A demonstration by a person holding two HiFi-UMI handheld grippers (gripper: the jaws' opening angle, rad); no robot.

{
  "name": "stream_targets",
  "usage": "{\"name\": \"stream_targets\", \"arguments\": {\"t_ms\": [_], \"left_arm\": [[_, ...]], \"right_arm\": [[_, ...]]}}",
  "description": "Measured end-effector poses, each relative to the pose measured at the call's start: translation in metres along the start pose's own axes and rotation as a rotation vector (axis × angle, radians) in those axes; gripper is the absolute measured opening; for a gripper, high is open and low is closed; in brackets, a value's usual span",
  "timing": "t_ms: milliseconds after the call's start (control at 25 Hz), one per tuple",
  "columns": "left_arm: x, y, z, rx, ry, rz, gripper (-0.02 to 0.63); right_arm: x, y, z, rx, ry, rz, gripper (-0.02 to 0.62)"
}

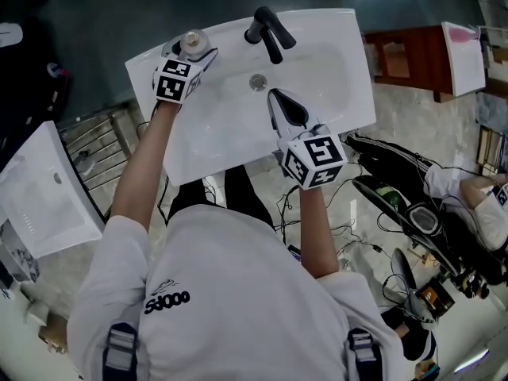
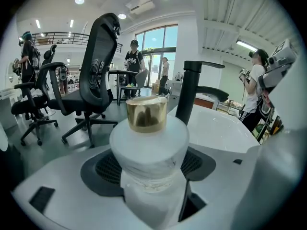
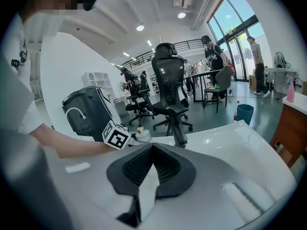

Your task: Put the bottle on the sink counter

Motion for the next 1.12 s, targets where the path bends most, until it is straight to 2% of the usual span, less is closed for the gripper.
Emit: {"name": "stream_targets", "arguments": {"t_ms": [520,800,920,1120], "left_arm": [[0.012,0.007,0.007,-0.036,-0.037,0.101,0.344],[0.012,0.009,0.009,-0.037,-0.047,0.099,0.342],[0.010,0.009,0.008,-0.060,-0.038,0.082,0.344],[0.011,0.006,-0.003,-0.085,-0.027,0.100,0.344]], "right_arm": [[0.000,0.004,-0.004,-0.015,0.007,-0.009,0.011],[-0.004,0.006,-0.011,-0.008,0.014,-0.013,0.011],[-0.007,0.007,-0.015,-0.005,0.014,-0.013,0.011],[-0.012,0.005,-0.024,-0.003,0.021,-0.019,0.011]]}}
Point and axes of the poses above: the fingertips, and each gripper's own axes: z forward along the fingers, x to its right, y out of its underside, the point moved 10 cm from there along -z, backward along the fingers, and after that the axes turned 9 degrees about x, right-handed, at the moved point
